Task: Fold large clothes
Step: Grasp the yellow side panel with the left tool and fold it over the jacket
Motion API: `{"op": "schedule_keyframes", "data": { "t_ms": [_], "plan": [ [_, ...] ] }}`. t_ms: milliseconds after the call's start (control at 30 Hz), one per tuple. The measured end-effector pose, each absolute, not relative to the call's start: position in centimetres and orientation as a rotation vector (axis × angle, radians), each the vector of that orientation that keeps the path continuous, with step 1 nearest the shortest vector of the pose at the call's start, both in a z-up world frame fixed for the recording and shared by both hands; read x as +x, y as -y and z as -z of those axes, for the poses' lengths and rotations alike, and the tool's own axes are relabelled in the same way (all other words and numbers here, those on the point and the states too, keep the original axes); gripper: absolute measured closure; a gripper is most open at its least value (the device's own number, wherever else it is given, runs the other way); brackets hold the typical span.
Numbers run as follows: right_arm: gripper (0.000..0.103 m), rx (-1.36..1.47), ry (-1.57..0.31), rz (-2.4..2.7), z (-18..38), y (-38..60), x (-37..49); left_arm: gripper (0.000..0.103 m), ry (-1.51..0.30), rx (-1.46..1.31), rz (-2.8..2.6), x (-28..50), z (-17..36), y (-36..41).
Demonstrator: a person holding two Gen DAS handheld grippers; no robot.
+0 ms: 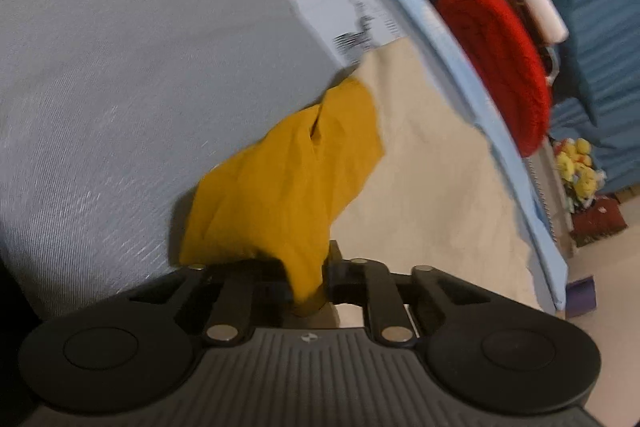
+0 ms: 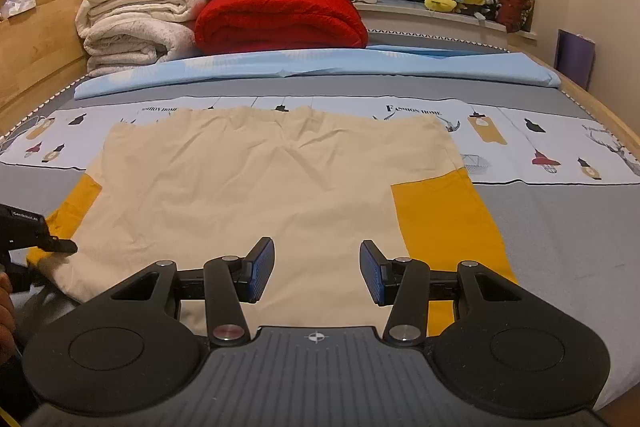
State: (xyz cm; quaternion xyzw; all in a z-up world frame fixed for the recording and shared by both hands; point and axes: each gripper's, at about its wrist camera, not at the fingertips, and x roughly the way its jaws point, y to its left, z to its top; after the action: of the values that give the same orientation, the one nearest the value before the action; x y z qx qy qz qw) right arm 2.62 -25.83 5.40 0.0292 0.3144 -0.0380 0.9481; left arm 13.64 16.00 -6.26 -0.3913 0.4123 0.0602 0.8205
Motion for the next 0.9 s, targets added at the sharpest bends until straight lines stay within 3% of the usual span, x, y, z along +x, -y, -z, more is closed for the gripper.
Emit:
{"op": "schedule_keyframes", "data": {
  "t_ms": [200,533,633,767,900],
  "plan": [
    [0.054,0.084,-0.631,0.047,-5.5,24.6,3.2,0.094,-0.809,-0.807,-0.038,12.4,2.5,-16.9],
    [0.056,0.158,-0.609,-0.146,-6.3,19.0,5.5,0.094,-0.772,-0.441,0.079,9.8,-5.5,-19.4],
    [0.057,0.201,-0.677,-0.223,-5.4,17.1,6.7,0.094,-0.743,-0.406,0.092,8.4,-5.5,-20.5],
    [0.058,0.105,-0.981,-0.286,0.3,13.4,9.4,0.094,-0.767,-0.461,0.096,7.7,-4.0,-20.1],
    [0.057,-0.058,-0.978,-0.270,1.6,10.8,9.3,0.094,-0.737,-0.373,0.084,7.8,-4.3,-18.7]
  ]
}}
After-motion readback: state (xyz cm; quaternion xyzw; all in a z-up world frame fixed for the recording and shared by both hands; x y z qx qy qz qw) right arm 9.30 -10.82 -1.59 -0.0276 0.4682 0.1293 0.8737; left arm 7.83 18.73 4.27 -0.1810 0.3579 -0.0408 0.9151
